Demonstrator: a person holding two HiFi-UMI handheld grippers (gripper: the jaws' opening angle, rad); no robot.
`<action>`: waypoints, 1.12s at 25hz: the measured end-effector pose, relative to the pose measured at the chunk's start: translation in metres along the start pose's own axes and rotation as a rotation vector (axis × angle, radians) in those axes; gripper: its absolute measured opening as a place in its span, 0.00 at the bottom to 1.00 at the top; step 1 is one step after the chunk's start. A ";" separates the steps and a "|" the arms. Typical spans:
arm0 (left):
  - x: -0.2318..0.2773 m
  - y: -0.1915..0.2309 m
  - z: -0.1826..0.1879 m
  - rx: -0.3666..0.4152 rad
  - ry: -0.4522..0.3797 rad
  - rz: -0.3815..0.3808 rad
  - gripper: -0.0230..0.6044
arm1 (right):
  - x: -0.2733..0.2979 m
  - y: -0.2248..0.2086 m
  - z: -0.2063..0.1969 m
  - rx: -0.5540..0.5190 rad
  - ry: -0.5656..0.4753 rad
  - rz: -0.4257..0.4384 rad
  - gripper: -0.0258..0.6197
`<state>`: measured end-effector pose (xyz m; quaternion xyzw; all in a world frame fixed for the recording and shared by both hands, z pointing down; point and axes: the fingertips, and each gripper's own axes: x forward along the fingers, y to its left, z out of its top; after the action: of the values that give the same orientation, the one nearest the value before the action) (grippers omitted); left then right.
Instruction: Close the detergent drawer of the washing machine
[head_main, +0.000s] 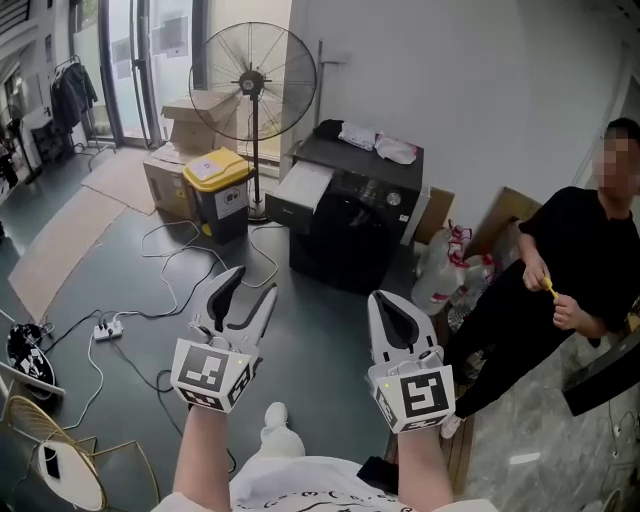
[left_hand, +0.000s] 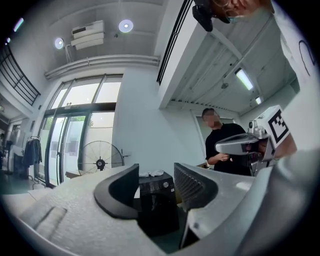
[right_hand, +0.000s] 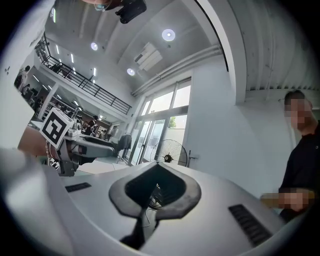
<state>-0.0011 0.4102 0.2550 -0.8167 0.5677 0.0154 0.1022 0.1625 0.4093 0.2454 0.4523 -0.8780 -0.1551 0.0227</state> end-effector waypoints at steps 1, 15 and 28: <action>0.007 0.005 -0.003 -0.006 0.005 -0.006 0.41 | 0.008 -0.004 -0.002 0.004 0.001 -0.004 0.04; 0.128 0.111 -0.055 -0.118 0.055 -0.010 0.55 | 0.158 -0.044 -0.033 0.026 0.039 -0.028 0.04; 0.190 0.179 -0.106 -0.170 0.102 -0.057 0.54 | 0.251 -0.041 -0.080 0.069 0.117 -0.060 0.04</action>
<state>-0.1100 0.1552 0.3051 -0.8380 0.5454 0.0190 0.0039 0.0609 0.1656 0.2842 0.4872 -0.8660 -0.0988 0.0538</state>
